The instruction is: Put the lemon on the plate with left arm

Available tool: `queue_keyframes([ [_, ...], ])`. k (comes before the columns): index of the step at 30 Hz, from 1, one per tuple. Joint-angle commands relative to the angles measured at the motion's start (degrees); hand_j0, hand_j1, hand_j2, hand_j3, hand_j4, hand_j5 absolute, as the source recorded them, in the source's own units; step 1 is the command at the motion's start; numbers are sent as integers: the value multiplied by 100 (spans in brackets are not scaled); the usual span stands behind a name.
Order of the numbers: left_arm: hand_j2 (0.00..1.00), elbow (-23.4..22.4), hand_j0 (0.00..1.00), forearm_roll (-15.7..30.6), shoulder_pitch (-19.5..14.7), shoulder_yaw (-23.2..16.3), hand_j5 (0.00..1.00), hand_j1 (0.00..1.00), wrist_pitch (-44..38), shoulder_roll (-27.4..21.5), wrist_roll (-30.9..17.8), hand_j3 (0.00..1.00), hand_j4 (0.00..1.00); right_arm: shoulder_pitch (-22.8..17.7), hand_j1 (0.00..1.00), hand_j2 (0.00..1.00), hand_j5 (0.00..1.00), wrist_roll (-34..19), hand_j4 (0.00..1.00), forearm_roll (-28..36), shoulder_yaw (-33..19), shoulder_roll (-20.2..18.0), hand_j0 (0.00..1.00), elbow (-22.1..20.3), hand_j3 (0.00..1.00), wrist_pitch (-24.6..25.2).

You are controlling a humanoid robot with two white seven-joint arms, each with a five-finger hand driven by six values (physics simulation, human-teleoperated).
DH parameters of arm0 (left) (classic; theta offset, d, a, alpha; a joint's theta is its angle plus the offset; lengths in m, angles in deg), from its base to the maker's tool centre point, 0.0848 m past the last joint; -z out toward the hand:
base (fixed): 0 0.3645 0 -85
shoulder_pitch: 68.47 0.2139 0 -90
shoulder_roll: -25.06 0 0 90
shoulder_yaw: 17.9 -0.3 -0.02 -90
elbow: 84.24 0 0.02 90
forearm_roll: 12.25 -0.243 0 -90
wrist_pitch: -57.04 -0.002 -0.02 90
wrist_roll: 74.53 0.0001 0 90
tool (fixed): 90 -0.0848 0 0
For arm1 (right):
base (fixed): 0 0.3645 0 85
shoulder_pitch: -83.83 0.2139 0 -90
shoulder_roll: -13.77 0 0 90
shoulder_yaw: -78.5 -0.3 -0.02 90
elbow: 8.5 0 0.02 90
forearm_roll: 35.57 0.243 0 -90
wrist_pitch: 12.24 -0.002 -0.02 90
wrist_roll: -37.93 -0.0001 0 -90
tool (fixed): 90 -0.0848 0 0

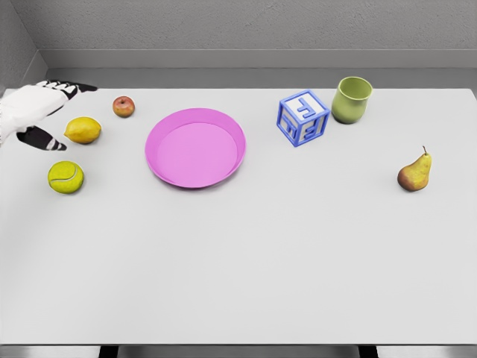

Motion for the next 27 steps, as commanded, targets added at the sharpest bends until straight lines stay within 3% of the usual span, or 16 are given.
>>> queue_keyframes([
  [1,100,-185,100,9,-9,-75,100,100,-37,17,3,100,100,0,100,100,100,-1,100,1,-1,0,100,1,100,0],
  [5,100,-572,100,9,-316,-321,100,100,-46,201,3,100,100,0,100,100,100,-1,100,1,-1,0,100,1,100,0],
  [17,100,-1178,100,-123,-440,-330,100,100,-55,509,3,100,100,0,100,100,100,-1,100,1,-1,0,100,-7,100,0],
  [24,100,-1214,100,-184,-448,-321,100,100,-494,500,3,100,100,0,100,100,100,-1,100,1,-1,0,100,1,100,0],
  [27,100,-1337,100,-378,-650,-435,100,100,-609,518,3,100,100,0,100,100,100,-1,100,1,-1,0,100,-7,100,0],
])
